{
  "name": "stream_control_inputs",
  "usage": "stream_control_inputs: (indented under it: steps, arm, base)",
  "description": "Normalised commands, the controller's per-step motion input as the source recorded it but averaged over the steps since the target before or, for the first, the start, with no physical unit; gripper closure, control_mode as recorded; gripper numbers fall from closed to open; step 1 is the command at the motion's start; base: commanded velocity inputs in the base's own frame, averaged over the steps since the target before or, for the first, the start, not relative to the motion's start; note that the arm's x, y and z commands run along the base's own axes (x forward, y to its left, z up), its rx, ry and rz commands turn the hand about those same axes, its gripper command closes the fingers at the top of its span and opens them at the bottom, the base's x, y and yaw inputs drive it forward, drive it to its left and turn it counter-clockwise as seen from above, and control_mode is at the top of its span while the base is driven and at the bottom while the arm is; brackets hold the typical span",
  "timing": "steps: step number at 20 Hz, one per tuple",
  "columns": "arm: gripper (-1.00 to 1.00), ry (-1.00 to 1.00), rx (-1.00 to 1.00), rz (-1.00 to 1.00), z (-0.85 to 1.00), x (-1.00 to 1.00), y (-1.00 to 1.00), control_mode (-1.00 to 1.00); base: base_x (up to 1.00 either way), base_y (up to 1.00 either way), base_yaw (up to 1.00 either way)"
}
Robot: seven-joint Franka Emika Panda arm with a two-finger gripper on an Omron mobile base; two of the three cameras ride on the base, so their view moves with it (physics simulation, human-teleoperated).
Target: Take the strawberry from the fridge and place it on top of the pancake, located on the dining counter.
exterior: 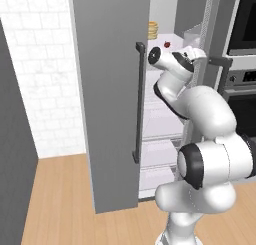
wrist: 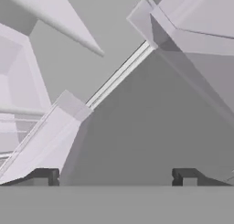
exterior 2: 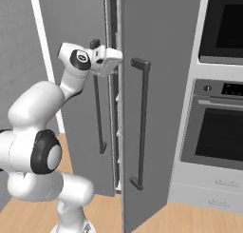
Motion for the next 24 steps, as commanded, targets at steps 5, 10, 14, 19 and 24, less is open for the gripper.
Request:
stream_control_inputs:
  steps: [5, 10, 14, 19, 24]
  arm:
    - [-1.00, -0.08, 0.15, -0.04, 0.00, -0.28, -1.00, -1.00]
    - [-1.00, -0.05, 0.14, -0.03, 0.00, -0.22, -1.00, -1.00]
    - [-1.00, -0.07, 0.13, -0.01, 0.00, -0.17, -1.00, -1.00]
    - [-1.00, -0.08, 0.12, 0.00, 0.00, -0.10, -0.99, -1.00]
    - [-1.00, -0.14, 0.08, 0.00, 0.00, -0.33, -0.61, -1.00]
  base:
    - [0.00, 0.00, 0.00]
    - [0.00, 0.00, 0.00]
    - [0.00, 0.00, 0.00]
    - [0.00, 0.00, 0.00]
    - [0.00, 0.00, 0.00]
